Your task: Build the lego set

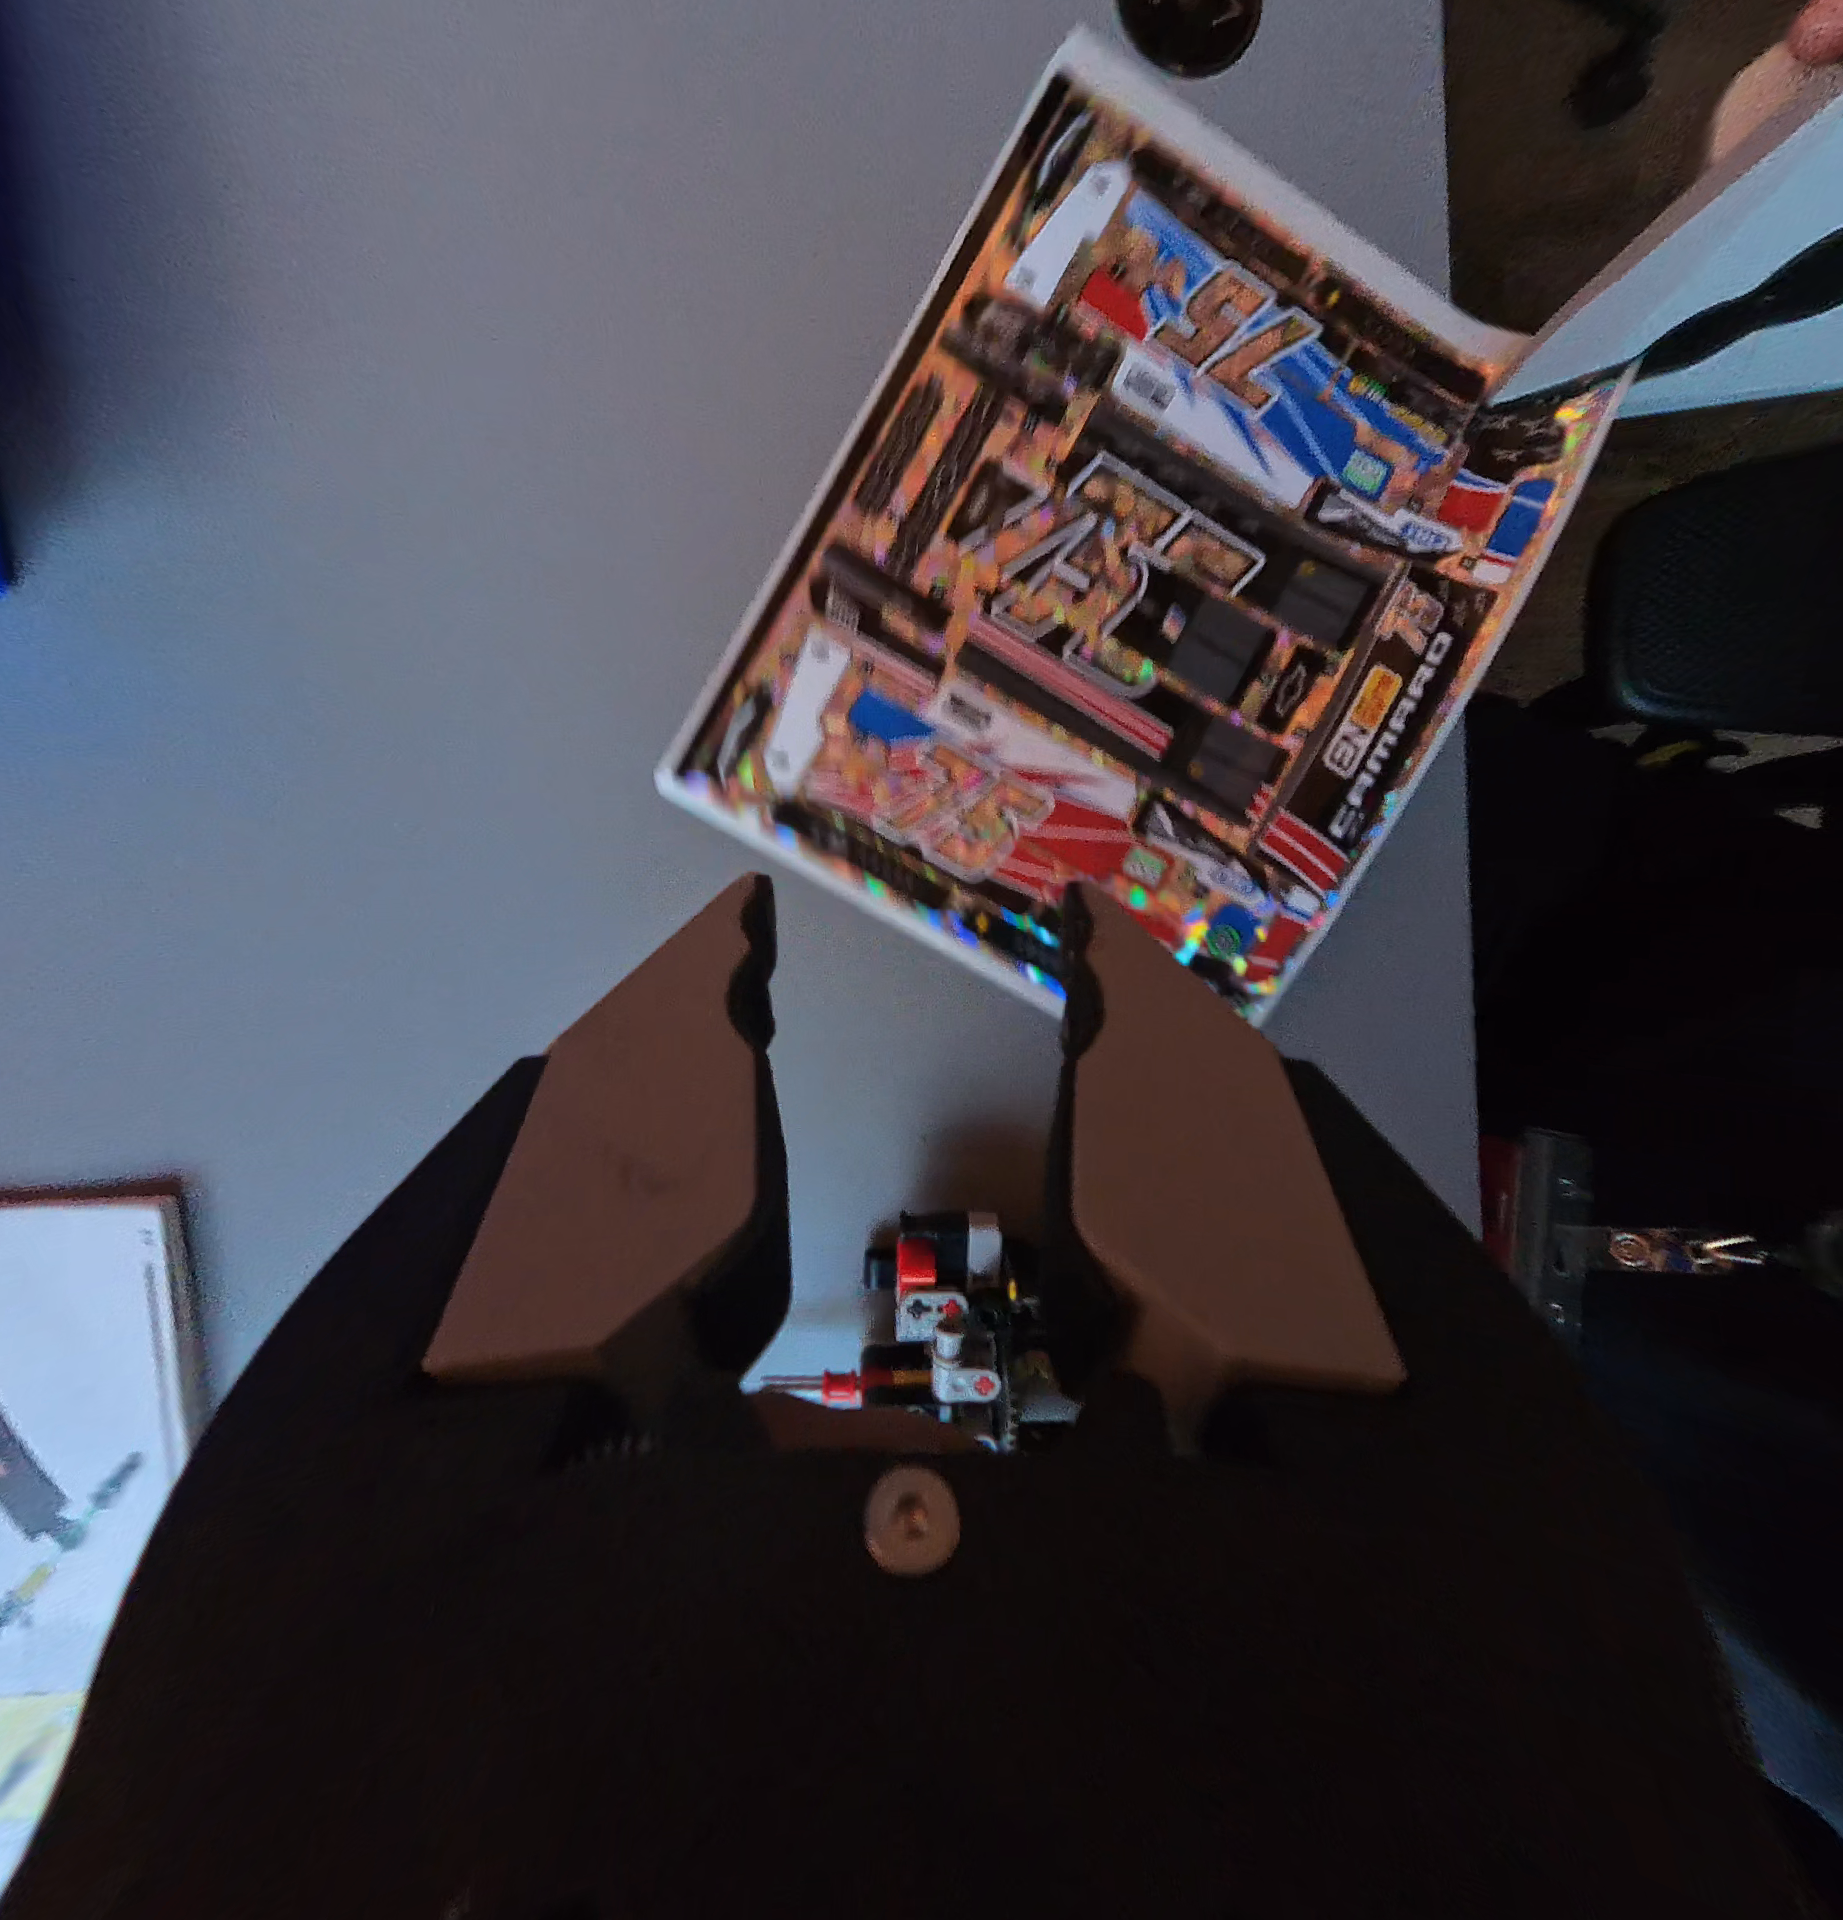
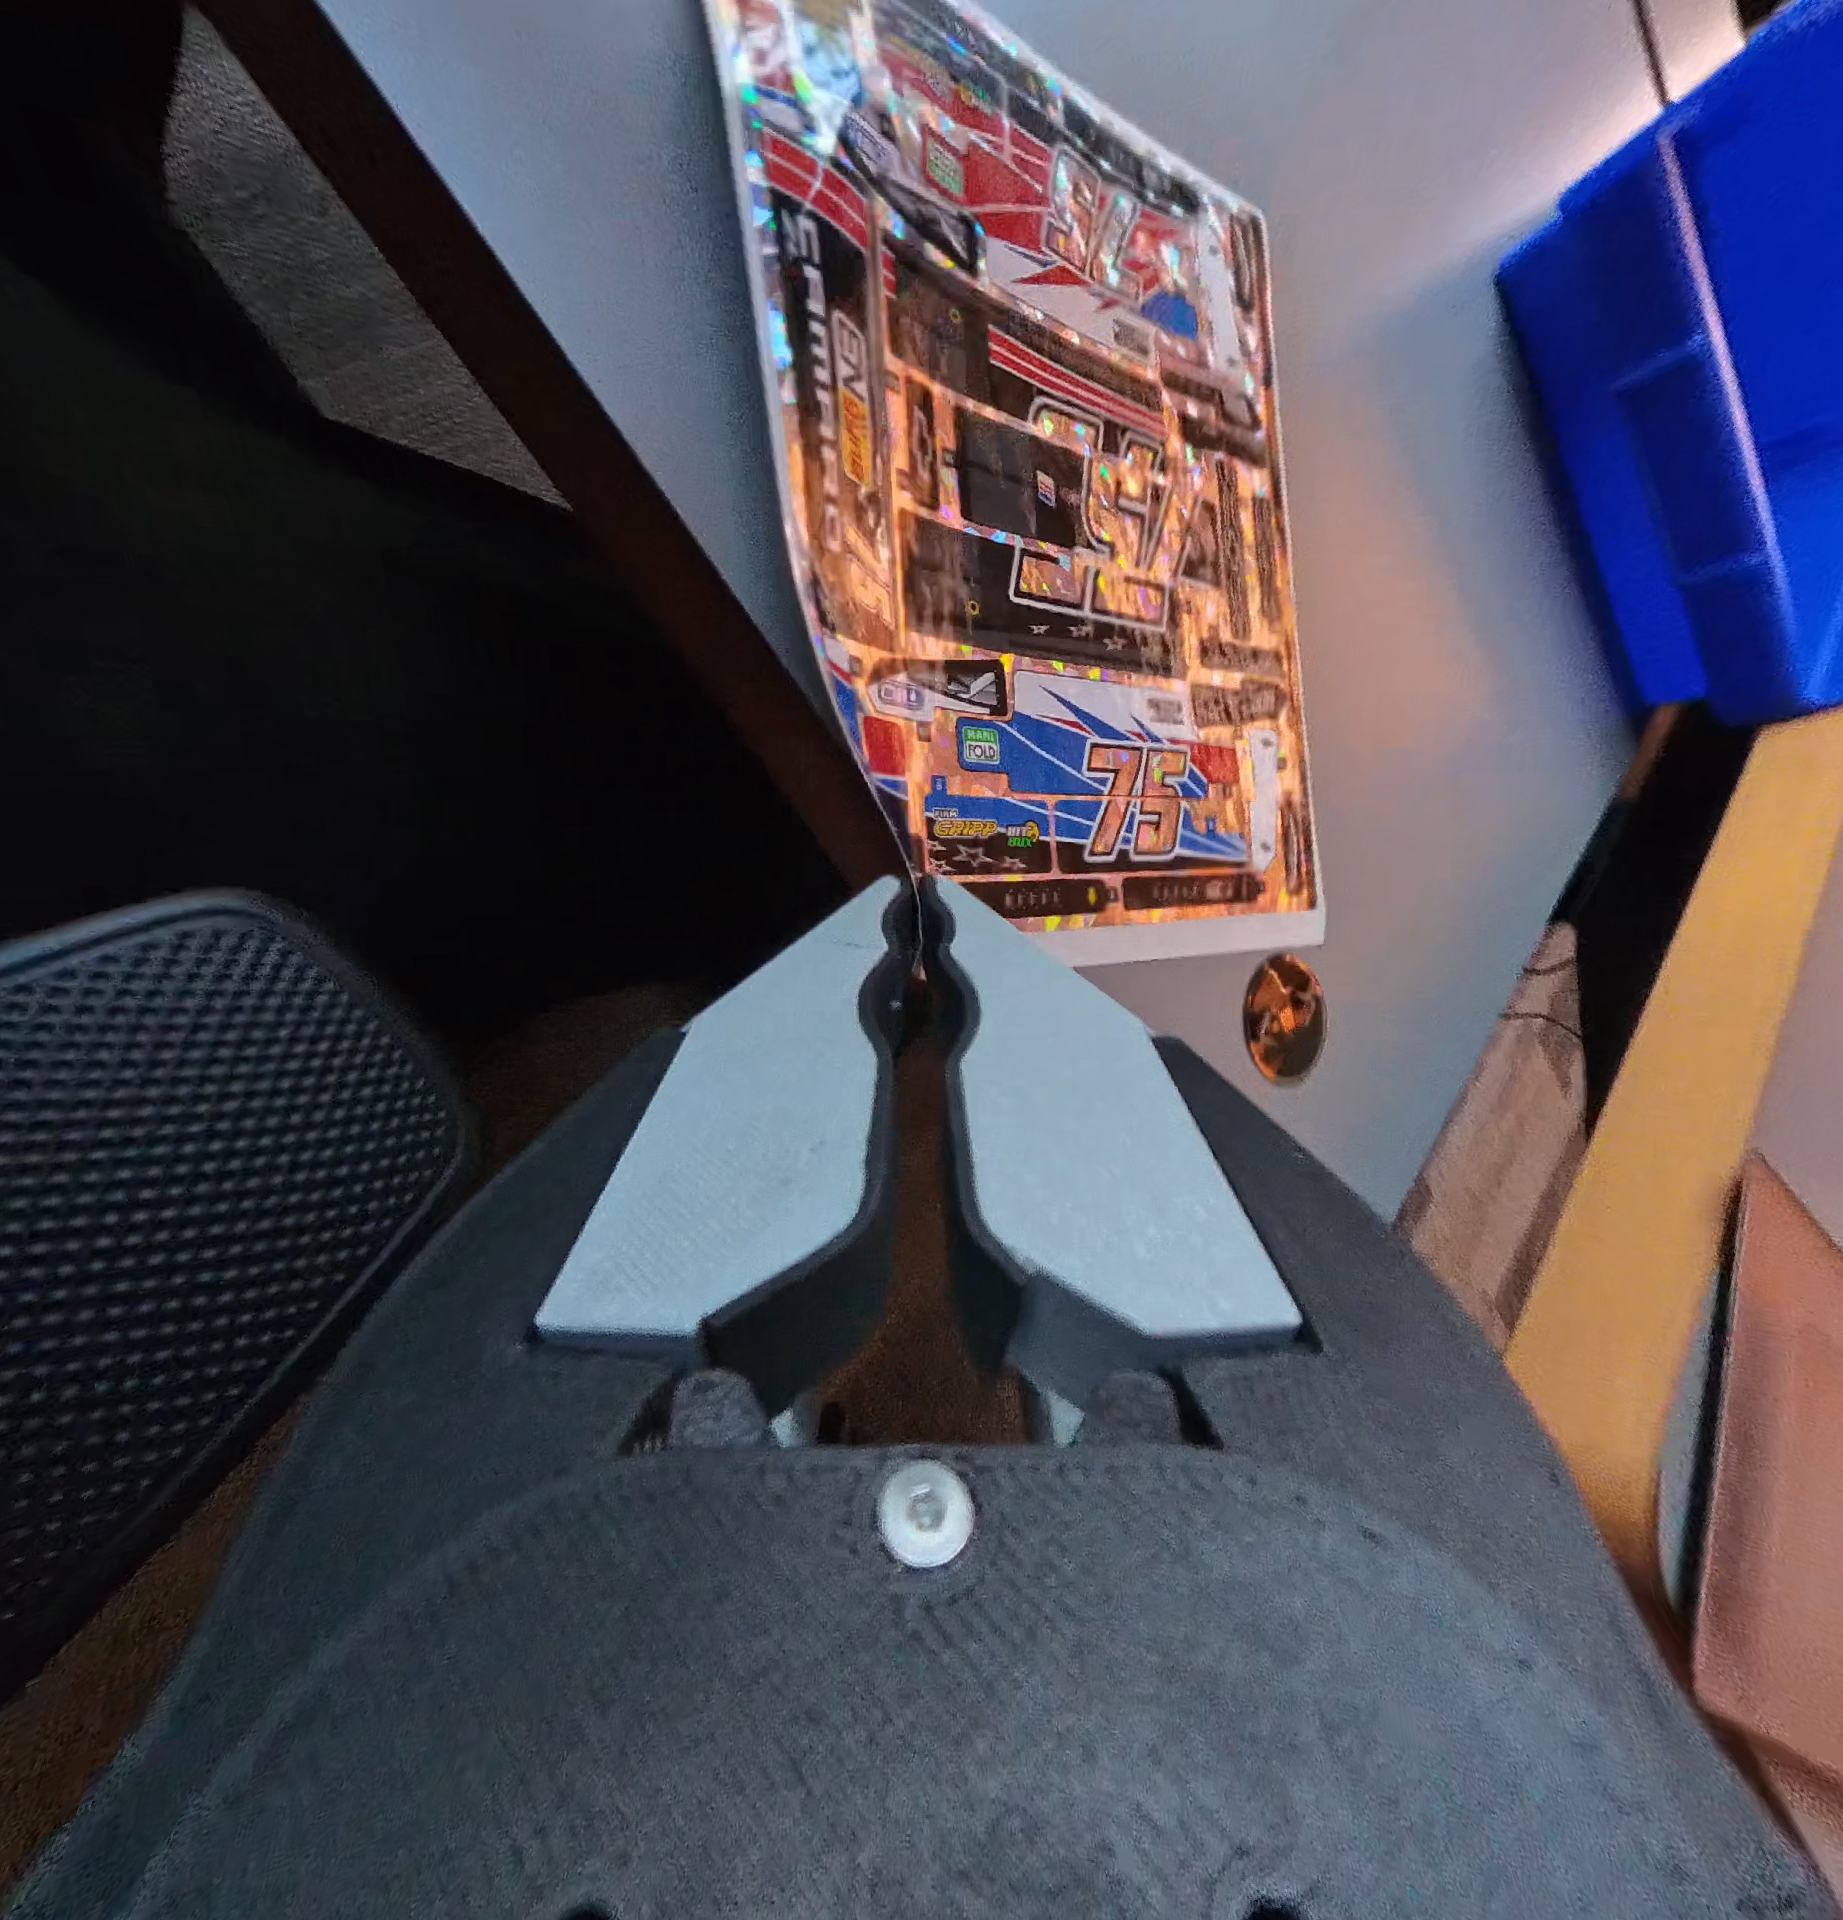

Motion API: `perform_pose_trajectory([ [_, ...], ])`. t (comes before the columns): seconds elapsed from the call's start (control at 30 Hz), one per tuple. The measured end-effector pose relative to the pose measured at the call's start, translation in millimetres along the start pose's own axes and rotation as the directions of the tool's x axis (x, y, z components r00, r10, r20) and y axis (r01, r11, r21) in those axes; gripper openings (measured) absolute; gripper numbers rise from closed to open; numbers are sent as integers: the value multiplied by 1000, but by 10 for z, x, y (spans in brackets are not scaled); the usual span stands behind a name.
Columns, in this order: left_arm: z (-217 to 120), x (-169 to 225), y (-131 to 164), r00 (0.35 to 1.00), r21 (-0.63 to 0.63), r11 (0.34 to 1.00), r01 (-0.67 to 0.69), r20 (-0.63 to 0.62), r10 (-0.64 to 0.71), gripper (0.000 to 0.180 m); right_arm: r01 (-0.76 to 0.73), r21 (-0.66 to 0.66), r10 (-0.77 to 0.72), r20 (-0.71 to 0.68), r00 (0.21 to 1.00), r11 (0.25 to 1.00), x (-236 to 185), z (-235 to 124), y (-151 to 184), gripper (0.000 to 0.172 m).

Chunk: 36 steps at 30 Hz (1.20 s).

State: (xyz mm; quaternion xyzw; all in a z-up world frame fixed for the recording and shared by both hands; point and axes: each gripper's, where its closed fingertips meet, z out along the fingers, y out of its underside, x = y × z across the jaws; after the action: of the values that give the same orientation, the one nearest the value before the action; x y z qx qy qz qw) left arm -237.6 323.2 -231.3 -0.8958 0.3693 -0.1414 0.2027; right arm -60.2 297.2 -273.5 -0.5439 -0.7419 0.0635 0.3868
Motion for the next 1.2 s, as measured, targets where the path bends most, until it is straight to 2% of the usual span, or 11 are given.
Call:
perform_pose_trajectory([
  [0.17, 75, 153, 91, 986, 2, 994, 107, -129, -105, 54, -74, 77, 86, -161, 983, 994, 74, -159, -15, 0],
  [0.4, 28, 446, 123, 905, -26, 972, 232, -360, -226, 65, -235, 258, 320, -363, 875, 937, 485, -512, -39, 0],
  [0.53, -108, 675, 21, 766, 8, 936, 353, -576, -284, 71, -200, 349, 337, -396, 854, 916, 541, -638, -160, 0],
  [0.63, -348, 848, -203, 568, 46, 892, 450, -785, -246, 77, -141, 364, 292, -402, 868, 921, 485, -622, -264, 0],
  [0.67, -401, 783, -282, 532, 64, 864, 499, -810, -247, 77, -123, 345, 271, -421, 865, 930, 478, -604, -259, 0],
  [0.77, -520, 463, -423, 452, 103, 760, 642, -851, -266, 78, -56, 311, 206, -473, 857, 949, 445, -611, -275, 0],
  [0.87, -502, 266, -440, 376, 69, 681, 729, -872, -314, 83, 10, 293, 150, -519, 841, 956, 428, -670, -337, 0],
  [0.9, -434, 267, -425, 373, 49, 681, 731, -863, -339, 83, 29, 286, 136, -538, 832, 958, 439, -695, -363, 0],
  [0.97, -278, 349, -388, 387, 4, 706, 708, -838, -384, 101, 64, 271, 110, -581, 806, 960, 496, -759, -409, 0],
  [1.07, -111, 513, -324, 407, -56, 749, 661, -811, -420, 99, 104, 259, 85, -627, 775, 960, 584, -853, -459, 0],
  [1.2, -84, 658, -278, 386, -92, 759, 645, -818, -427, 92, 134, 253, 75, -673, 736, 958, 688, -962, -476, 0],
])
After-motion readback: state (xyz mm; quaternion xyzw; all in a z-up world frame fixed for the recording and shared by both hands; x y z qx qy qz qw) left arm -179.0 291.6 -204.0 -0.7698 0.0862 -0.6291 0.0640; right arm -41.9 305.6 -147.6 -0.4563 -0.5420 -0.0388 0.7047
